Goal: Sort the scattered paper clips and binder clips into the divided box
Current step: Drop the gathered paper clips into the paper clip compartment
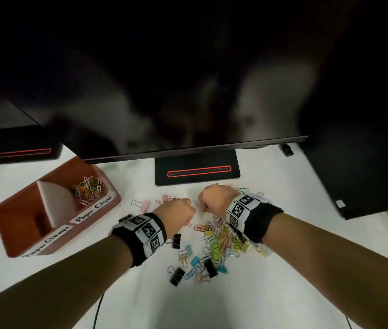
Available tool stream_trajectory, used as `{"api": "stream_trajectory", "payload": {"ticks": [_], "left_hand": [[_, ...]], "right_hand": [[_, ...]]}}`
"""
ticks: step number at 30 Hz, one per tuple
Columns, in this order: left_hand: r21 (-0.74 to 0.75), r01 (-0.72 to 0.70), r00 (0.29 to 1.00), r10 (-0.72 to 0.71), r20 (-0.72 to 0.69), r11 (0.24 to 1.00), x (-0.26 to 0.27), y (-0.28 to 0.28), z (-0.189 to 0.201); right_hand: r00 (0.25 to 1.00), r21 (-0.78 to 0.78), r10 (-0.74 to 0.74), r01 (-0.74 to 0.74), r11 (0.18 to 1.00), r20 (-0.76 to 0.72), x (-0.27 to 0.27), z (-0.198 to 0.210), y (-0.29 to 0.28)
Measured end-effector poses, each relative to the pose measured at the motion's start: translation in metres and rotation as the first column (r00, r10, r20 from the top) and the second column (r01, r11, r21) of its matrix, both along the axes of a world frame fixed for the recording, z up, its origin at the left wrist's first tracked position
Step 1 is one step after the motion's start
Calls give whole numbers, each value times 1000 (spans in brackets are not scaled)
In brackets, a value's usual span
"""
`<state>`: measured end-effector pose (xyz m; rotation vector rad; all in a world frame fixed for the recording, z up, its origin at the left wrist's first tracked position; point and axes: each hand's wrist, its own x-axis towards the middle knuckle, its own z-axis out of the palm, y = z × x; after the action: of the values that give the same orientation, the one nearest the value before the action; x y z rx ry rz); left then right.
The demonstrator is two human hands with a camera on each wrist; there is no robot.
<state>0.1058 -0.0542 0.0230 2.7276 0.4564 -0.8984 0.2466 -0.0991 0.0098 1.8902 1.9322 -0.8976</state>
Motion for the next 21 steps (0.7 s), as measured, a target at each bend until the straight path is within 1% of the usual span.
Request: {"api": "stream_trajectory", "payload": {"ticks": [1,4,6,8,9,11,13,16,18,21], "left_hand": [[-2,12,1000,-12,-17,1000,2,-2,2],[-12,-84,994,83,-71,996,4,-4,3],[-79,-183,982,178,-61,980,2,-4,3],[-196,-265,959,278,45,944,-2,-4,1],[-248,-305,936,338,100,919,-4,-4,0],[-323,-378,894,432,117,868,-8,-9,-3],[-372,-411,877,473,87,832,-8,-17,-7],[-347,-434,871,485,74,831,-4,-29,-15],[-315,-443,865,493,96,839,0,-32,-18],[-250,-436,858,484,173,864,5,-30,-23]], "right_hand": [[1000,-9,8,-8,1000,6,-1,0,0],[999,-8,20,-20,1000,-36,2,0,-4],[994,31,0,4,1000,-106,9,-1,-8],[976,64,-59,74,995,-208,20,0,-14],[966,85,-82,106,991,-244,27,2,-18],[957,124,-92,130,984,-274,38,3,-24],[964,122,-57,91,988,-260,42,1,-31],[968,91,36,-14,996,-247,36,-5,-41],[971,96,99,-79,992,-219,31,-8,-45],[973,94,108,-90,991,-205,30,-9,-45]]}}
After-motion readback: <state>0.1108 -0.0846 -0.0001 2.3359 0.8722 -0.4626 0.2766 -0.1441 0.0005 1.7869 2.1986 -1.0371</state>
